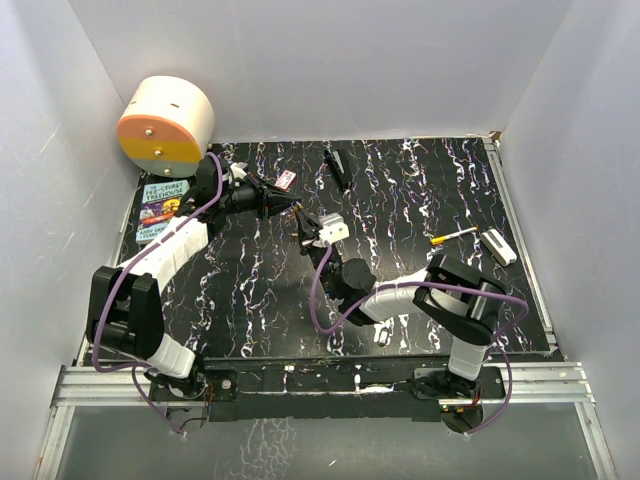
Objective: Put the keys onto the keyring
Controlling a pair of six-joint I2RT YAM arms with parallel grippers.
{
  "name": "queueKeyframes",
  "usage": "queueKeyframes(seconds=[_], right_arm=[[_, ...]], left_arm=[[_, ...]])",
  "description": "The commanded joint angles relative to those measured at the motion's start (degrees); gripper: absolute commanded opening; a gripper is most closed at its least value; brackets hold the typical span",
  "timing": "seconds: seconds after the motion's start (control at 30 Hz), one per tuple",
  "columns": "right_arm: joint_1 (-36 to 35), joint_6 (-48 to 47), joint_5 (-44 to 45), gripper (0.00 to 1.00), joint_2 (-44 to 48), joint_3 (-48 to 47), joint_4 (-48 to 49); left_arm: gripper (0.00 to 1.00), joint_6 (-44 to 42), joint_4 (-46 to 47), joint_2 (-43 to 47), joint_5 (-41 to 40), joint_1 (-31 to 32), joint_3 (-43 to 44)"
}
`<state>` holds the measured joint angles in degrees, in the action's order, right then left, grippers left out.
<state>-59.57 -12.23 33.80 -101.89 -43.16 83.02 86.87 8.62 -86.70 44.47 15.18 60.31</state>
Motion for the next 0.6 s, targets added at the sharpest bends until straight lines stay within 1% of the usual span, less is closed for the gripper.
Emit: queueKeyframes(seconds=[0.0,0.57], right_arm=[[-0.19,-0.05,0.46,0.08,-0.41,-3.15,21.30],[-0.19,-0.71,-0.16,0.08,0.38,-3.45,21.23]], left_arm=[[0.00,1.36,-0.10,2.49,0.71,0.05,1.76],[0.00,1.46,0.31,3.37,0.75,0.10,-0.05]])
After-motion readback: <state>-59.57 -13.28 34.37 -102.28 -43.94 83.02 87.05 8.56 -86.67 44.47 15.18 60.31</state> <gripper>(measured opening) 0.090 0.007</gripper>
